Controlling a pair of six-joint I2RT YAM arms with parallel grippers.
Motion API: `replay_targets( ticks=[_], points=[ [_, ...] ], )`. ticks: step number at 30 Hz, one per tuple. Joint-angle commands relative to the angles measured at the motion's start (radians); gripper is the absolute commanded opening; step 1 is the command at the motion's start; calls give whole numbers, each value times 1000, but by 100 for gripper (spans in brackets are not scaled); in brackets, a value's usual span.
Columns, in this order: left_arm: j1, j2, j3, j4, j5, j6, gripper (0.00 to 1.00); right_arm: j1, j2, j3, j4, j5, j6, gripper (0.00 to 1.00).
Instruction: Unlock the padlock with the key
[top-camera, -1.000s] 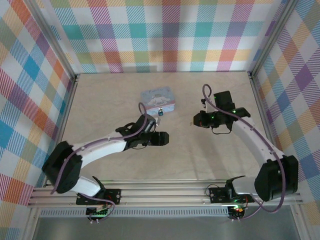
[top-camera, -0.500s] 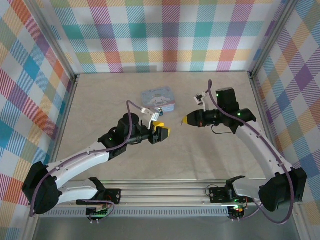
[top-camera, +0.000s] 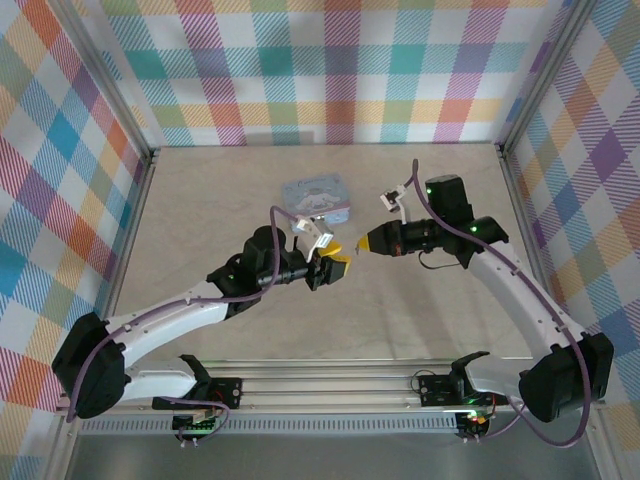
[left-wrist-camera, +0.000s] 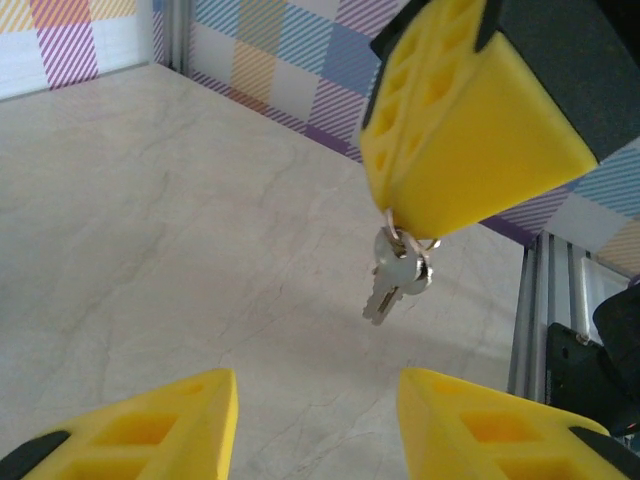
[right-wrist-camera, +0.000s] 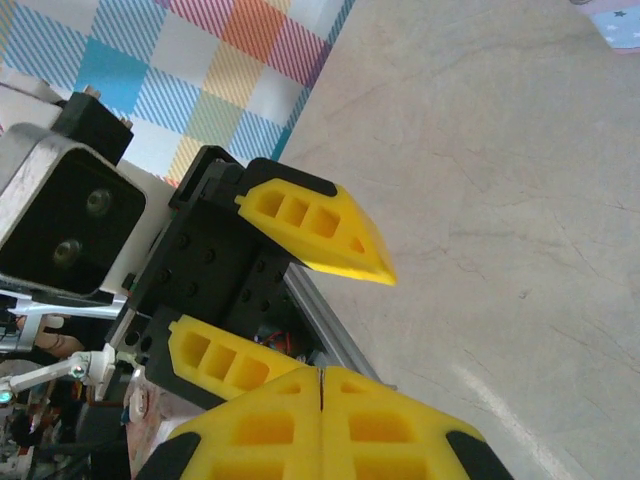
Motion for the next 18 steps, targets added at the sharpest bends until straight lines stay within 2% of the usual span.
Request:
replay_targets(
  ticks=[1, 7, 11, 18],
  points=[
    [-11, 17, 9, 38, 10, 70, 45, 13, 12, 16, 37, -39, 16, 0],
    [-22, 47, 31, 35, 20, 90, 43, 21, 24, 19, 45, -29, 26, 0],
    [-25, 64, 44, 39, 18, 96, 33, 29, 31, 16, 54, -28, 36, 0],
    [-25, 57, 44, 69, -4, 108, 33, 37, 35, 5, 68, -30, 48, 0]
  ],
)
